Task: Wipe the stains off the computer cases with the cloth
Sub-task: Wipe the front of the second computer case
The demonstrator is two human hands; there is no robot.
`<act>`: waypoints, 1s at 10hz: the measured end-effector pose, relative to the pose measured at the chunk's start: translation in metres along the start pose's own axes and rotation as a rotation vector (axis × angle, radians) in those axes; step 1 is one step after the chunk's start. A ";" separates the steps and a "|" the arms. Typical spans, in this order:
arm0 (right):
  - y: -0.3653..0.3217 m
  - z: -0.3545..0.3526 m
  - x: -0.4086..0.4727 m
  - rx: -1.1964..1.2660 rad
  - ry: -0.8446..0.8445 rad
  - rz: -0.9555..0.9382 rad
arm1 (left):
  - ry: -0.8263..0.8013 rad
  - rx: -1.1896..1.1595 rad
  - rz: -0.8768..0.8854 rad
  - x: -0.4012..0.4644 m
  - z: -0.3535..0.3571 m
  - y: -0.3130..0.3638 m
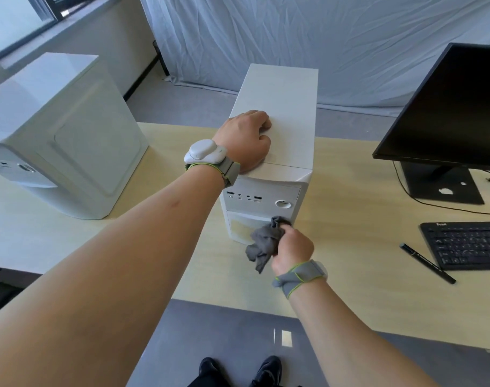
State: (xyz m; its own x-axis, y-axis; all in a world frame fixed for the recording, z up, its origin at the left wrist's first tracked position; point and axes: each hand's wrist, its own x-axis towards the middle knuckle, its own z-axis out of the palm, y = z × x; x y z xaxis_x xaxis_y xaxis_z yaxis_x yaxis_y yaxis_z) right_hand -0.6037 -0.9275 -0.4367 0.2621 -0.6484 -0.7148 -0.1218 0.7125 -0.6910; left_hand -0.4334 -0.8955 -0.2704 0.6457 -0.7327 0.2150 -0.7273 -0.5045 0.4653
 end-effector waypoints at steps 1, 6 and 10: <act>0.009 -0.008 0.005 0.042 -0.005 0.128 | -0.010 0.006 0.006 0.000 -0.001 0.000; 0.003 -0.011 -0.012 -0.064 -0.063 0.140 | -0.007 0.012 0.001 -0.002 -0.001 0.002; 0.031 0.001 0.028 -0.108 -0.028 0.223 | 0.206 -0.129 0.087 -0.012 -0.004 0.001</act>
State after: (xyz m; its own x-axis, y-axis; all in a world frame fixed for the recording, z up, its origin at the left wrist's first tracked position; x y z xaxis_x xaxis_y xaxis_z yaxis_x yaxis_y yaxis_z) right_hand -0.5988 -0.9232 -0.4782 0.2438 -0.4697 -0.8485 -0.2809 0.8032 -0.5253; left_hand -0.4410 -0.8849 -0.2696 0.6251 -0.6556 0.4237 -0.7554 -0.3713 0.5398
